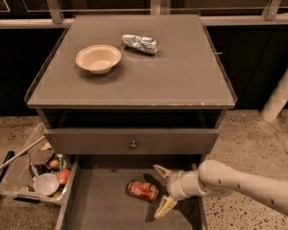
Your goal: Pick coke can from middle drawer and place on counter
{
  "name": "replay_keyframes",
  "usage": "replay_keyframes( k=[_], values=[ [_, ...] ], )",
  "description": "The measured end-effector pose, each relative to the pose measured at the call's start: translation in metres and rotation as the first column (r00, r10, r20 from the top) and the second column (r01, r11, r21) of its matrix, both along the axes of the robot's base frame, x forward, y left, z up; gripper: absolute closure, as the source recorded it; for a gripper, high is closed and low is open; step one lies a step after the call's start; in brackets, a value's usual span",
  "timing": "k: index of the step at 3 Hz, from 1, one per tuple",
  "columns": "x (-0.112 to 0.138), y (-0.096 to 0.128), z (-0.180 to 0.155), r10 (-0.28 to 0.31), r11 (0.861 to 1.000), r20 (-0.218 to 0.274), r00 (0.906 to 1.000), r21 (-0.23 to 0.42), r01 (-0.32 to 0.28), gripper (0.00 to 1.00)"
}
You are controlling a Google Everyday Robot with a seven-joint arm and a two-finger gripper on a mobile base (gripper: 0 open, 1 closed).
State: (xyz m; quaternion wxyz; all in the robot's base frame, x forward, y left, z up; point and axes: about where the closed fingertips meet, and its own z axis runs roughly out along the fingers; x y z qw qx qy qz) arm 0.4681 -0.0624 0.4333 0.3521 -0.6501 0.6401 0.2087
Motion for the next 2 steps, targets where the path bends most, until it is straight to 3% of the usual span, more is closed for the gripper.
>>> replay_keyframes(
  k=[2],
  values=[
    [-0.017,0.032,-0.059,0.010,0.999,-0.118,0.9929,0.044,-0.005,0.00]
  ],
)
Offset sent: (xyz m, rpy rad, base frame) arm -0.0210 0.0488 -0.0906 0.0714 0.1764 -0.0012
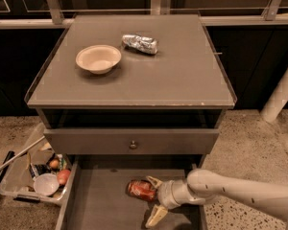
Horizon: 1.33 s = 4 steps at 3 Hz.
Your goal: Pick coke can from middle drawer and place on counter
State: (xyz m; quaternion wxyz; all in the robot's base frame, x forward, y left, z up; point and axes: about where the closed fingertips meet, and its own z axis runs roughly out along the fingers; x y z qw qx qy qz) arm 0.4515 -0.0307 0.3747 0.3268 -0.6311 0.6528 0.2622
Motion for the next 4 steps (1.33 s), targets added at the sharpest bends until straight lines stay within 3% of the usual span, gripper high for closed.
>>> replay_keyframes(
  k=[1,2,4],
  values=[
    [0.0070,0.0119,-0.0126,-0.032,0.999,-0.013,0.9994,0.024,0.032,0.00],
    [0.0068,0.0122,-0.0135,-0.033,0.999,-0.014,0.9994,0.024,0.033,0.17],
    [0.0067,0.0123,-0.0135,-0.033,0.999,-0.014,0.9994,0.024,0.033,0.62]
  ],
)
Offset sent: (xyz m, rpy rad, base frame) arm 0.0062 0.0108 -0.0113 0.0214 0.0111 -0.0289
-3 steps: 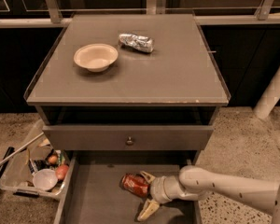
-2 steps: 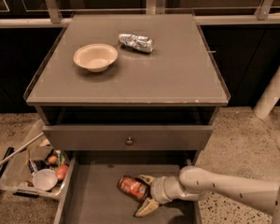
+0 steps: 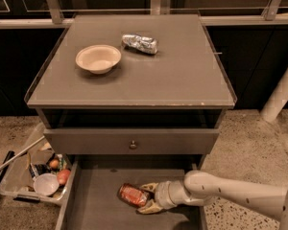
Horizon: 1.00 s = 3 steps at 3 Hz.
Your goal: Pick coke can from middle drawer and place on counter
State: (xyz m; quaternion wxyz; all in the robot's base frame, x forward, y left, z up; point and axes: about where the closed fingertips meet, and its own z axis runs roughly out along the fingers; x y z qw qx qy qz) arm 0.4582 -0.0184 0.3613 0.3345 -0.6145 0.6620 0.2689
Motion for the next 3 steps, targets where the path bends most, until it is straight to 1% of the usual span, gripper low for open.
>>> replay_keyframes(
  k=[1,2,3],
  values=[
    [0.0000,0.0001,0.0000,0.000,1.000,0.000,1.0000,0.000,0.000,0.85],
    [0.0000,0.0000,-0.0001,0.000,1.000,0.000,1.0000,0.000,0.000,1.00],
    [-0.0002,-0.0033,-0.0021,-0.001,1.000,-0.012,0.9999,-0.001,0.001,1.00]
  ],
)
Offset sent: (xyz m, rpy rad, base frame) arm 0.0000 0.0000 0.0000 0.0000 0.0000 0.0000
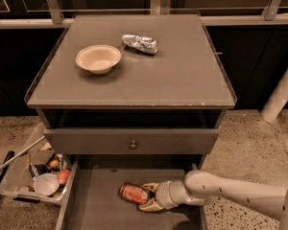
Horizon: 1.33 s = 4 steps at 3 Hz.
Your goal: Pick coke can from middle drawer and place on counter
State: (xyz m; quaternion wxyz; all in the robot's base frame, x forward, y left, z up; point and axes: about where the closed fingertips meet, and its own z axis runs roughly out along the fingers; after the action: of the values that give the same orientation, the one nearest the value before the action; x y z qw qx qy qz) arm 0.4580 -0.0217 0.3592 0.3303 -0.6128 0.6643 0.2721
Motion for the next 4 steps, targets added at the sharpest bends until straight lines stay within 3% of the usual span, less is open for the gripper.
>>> replay_keyframes(
  k=[1,2,4],
  values=[
    [-0.002,-0.017,0.007,-0.012,1.000,-0.006,0.9999,0.004,0.012,1.00],
    [-0.010,-0.039,0.033,0.020,1.000,0.000,0.9998,0.020,-0.020,1.00],
    [-0.046,-0.074,0.116,0.124,0.992,0.057,0.9907,0.022,-0.125,1.00]
  ],
)
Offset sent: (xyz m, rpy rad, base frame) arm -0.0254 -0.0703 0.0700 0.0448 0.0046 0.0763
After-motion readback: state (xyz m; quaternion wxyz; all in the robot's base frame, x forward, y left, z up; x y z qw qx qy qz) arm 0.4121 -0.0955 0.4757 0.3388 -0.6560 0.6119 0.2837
